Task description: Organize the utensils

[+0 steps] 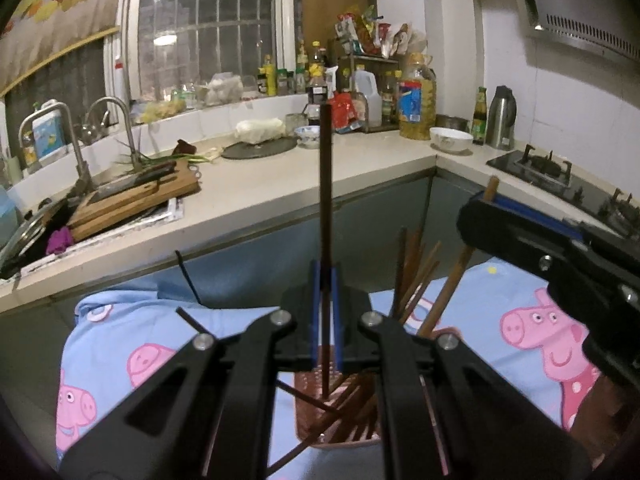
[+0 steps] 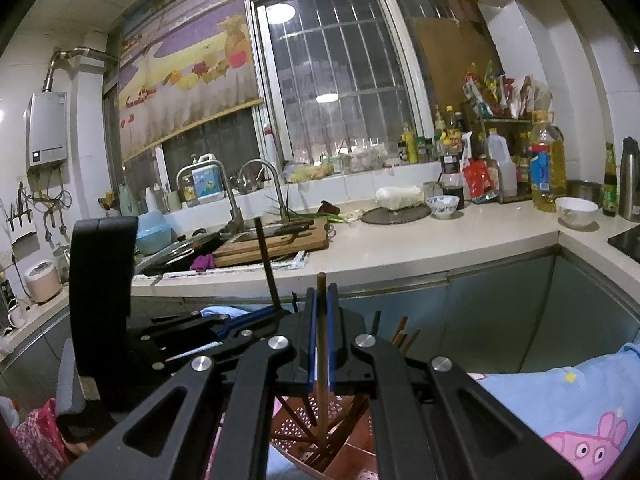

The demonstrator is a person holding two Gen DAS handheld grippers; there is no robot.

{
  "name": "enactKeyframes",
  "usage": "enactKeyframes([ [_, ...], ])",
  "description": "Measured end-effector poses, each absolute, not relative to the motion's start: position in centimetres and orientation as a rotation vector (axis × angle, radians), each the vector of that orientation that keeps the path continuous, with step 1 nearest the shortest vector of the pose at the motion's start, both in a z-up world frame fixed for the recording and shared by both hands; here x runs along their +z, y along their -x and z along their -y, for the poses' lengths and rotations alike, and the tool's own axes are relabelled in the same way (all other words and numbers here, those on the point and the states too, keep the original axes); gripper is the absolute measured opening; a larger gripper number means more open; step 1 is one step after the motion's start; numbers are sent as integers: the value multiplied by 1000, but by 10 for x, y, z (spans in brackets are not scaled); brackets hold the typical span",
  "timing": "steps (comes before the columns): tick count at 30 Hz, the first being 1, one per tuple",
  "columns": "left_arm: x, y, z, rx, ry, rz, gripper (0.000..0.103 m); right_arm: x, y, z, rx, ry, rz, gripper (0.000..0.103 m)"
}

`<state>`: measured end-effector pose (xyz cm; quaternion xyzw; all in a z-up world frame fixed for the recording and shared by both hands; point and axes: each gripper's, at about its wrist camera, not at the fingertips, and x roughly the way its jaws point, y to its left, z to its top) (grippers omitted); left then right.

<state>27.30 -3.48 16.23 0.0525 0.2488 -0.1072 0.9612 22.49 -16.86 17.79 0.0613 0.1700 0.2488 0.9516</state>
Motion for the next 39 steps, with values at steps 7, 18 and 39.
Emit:
enactKeyframes([
  [7,170,-262,31,-209,-111,-491,41,164,-240,160,519,-116,-460,0],
  [18,213,-173,-2,-253,-14,-372,41,193,-191,182,460,-189,-340,15],
  [39,72,-69,-35,-50,-13,-610,48,48,-34,185,262,-337,-608,15],
])
